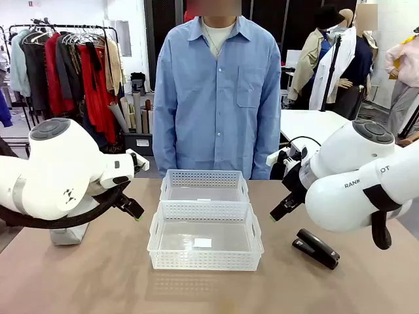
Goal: Distribute items into two baskets.
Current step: Pick up the Pencil pouch that the person points to.
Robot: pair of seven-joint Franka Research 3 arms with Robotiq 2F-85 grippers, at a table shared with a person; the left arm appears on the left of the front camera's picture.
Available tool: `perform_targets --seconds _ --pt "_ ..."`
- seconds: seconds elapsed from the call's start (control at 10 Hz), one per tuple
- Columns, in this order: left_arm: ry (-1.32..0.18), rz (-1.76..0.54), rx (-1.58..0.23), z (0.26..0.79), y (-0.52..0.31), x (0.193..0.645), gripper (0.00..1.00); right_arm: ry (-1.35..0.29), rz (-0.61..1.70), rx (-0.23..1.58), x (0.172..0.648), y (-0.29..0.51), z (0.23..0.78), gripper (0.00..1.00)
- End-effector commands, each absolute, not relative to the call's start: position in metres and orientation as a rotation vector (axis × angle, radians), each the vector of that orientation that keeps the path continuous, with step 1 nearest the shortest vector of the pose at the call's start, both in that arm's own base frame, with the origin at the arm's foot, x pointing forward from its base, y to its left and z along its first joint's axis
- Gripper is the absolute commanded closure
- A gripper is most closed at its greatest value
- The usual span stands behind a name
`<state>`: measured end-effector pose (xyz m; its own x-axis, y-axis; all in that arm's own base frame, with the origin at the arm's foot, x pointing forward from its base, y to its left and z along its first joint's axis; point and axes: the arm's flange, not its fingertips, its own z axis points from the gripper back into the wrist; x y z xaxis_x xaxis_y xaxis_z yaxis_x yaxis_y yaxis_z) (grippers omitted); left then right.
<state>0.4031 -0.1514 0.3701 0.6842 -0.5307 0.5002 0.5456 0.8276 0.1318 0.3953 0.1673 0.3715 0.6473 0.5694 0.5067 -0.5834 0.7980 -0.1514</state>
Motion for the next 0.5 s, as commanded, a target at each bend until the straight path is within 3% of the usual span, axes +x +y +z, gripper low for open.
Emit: perform_targets --seconds 0.0,0.4 --pt "-0.552 -0.603 -0.029 0.3702 -0.1514 0.4031 0.00 -0.567 0.656 0.026 0.3953 0.1673 0.3715 0.00" --pt "-0.552 -0.603 -0.029 0.3702 -0.1514 0.4031 0.00 -0.567 0.656 0.026 0.3953 0.1673 0.3715 0.00"
